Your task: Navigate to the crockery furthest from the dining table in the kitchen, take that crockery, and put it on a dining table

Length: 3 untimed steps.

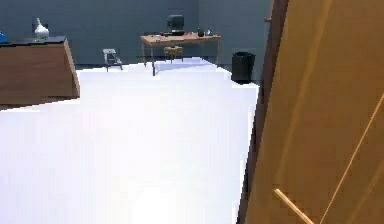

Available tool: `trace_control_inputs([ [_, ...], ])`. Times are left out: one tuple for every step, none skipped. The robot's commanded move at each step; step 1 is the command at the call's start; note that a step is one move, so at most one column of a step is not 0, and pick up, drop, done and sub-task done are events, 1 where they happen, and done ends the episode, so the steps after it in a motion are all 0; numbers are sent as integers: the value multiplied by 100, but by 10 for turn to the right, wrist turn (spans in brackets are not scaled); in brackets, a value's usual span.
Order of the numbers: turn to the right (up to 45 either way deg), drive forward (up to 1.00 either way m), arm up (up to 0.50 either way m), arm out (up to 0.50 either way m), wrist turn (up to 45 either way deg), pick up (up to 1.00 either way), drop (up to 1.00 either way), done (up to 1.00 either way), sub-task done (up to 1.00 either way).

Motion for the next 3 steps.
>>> trace_control_inputs([
  [0, 35, 0, 0, 0, 0, 0, 0, 0],
  [-180, 0, 0, 0, 0, 0, 0, 0, 0],
  [-30, 0, 0, 0, 0, 0, 0, 0, 0],
])
